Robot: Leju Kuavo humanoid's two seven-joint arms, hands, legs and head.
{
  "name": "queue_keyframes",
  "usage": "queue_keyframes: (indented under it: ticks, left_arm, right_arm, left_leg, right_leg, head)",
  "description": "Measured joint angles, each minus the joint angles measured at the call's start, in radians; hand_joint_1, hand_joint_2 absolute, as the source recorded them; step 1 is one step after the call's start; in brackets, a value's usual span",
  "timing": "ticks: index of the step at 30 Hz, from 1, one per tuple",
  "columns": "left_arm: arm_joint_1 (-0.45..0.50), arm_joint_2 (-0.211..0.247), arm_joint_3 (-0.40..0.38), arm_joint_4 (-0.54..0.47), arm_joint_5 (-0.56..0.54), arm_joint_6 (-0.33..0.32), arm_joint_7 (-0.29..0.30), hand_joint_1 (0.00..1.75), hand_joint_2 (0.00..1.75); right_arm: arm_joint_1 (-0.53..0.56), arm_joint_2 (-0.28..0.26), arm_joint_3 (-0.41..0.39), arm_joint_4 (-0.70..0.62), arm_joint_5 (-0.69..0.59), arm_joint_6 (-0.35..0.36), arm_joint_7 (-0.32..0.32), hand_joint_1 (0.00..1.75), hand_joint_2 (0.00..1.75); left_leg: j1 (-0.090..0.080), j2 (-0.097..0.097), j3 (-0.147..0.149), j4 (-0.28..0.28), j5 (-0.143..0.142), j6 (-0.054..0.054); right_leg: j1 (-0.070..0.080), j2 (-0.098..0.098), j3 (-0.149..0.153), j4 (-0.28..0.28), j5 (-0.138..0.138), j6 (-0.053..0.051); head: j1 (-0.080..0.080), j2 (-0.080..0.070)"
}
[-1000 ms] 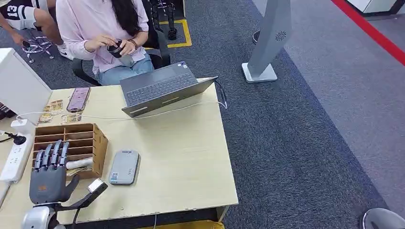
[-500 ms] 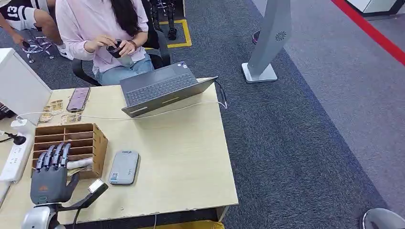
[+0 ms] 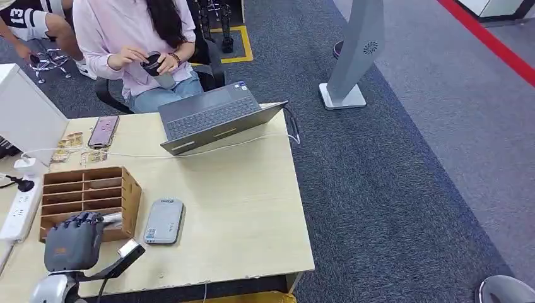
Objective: Pass the card to the sensor for recognition and then transmit it.
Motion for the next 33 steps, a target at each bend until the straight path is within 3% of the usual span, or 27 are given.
queue_keyframes:
  ticks: [25, 33]
  left_arm:
    - [-0.018, 0.000, -0.013, 0.000, 0.036, -0.026, -0.023, 1.75, 1.75]
    - [-0.080, -0.002, -0.084, -0.128, 0.074, -0.044, -0.049, 1.75, 1.75]
  right_arm:
    - [-0.001, 0.000, 0.010, 0.000, -0.004, 0.000, 0.001, 0.00, 1.75]
    - [-0.013, 0.000, 0.025, 0.000, -0.008, 0.001, 0.000, 0.00, 1.75]
  left_leg:
    - [0.000, 0.000, 0.000, 0.000, 0.000, 0.000]
    - [0.000, 0.000, 0.000, 0.000, 0.001, 0.000]
  right_leg:
    - [0.000, 0.000, 0.000, 0.000, 0.000, 0.000]
    - [0.000, -0.001, 0.000, 0.000, 0.001, 0.000]
  head:
    - [0.000, 0.000]
    - [0.000, 0.000]
